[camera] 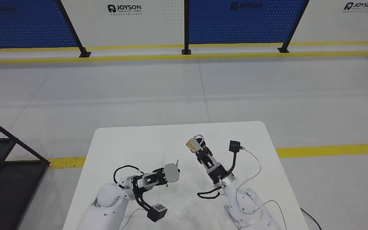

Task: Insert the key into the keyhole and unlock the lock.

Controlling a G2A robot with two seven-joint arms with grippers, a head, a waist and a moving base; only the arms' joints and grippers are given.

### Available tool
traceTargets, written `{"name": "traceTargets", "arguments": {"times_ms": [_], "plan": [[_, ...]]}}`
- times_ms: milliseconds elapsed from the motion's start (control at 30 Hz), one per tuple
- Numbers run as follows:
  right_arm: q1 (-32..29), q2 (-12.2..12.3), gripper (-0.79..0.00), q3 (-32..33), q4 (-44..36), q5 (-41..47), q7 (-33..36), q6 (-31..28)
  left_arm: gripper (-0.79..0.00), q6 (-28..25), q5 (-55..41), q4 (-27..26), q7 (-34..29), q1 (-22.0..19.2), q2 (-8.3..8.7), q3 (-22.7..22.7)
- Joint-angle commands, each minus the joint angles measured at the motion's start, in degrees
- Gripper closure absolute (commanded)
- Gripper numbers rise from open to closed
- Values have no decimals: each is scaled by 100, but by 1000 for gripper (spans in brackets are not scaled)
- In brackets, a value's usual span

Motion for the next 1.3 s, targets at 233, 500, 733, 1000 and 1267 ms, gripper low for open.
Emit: {"name": "traceTargets", "arguments": {"times_ms": [233,500,733,1000,1267], "plan": [[34,34,0,22,-7,-412,198,153,0,47,-75,17,-45,-7,49,76],[162,14,0,-59,-19,-169,358,410,0,-26,193,-39,-275,-62,67,100],[607,33,0,-2,8,713,1562,815,0,-162,396,-106,-118,-211,160,108],[897,100,0,159,122,1374,2601,754,0,-283,113,38,228,-441,253,125],[897,134,0,225,167,1602,2649,652,0,-328,-117,308,329,-669,315,251]]}}
